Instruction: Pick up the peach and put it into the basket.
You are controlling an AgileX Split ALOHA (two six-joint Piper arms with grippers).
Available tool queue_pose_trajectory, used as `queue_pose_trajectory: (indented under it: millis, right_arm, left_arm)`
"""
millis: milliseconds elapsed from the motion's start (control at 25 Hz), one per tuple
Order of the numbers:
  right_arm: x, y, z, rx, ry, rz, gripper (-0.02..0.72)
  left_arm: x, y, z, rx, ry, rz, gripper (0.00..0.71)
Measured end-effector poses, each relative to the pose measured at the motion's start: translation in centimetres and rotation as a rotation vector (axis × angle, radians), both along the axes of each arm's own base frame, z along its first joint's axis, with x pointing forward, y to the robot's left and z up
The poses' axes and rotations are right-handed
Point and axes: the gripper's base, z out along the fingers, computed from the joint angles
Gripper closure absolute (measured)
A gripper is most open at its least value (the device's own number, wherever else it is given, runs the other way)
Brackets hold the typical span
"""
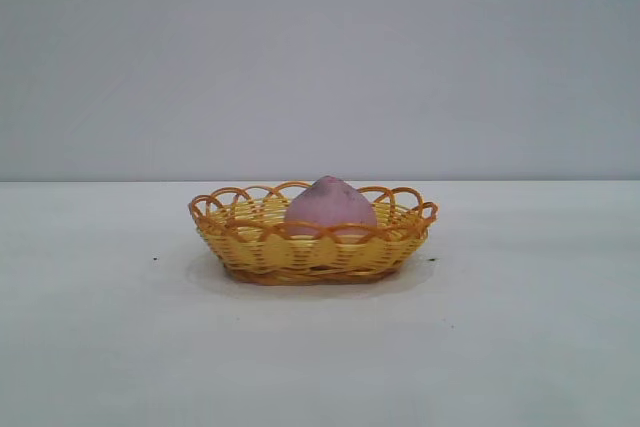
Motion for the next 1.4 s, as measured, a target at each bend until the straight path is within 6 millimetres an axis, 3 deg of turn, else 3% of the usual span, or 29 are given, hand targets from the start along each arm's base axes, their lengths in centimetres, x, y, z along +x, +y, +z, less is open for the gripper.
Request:
queue_pose_trajectory:
  millis: [320,600,920,1160,1400]
  right_arm:
    - [-8.6,0.4,-3.8,0.019,-0.19,-0.025,0.355]
    - [-11.6,0.6,-8.2,0.022,-0.269,-0.028,0.355]
    - [-12.1,0.0,-9.7,0.013,-0.274,0.057,0.355]
    - [-10.9,-0.4,-11.5,-0.022,-0.224,0.043,0.355]
    - [-9.9,-0.4,-12.0,0.017,-0.271,0.002,0.355]
  left_arm:
    - [0.0,0.0,0.0,0.0,0.0,0.0,0.28]
    - [0.0,0.0,0.0,0.002,0.0,-0.001,0.28]
    - [0.0,0.0,-0.1,0.001,0.002,-0.001,0.28]
    - [0.1,0.0,-0.1,0.001,0.005,-0.001,0.28]
    - [0.1,0.0,-0.2,0.001,0.008,-0.001,0.28]
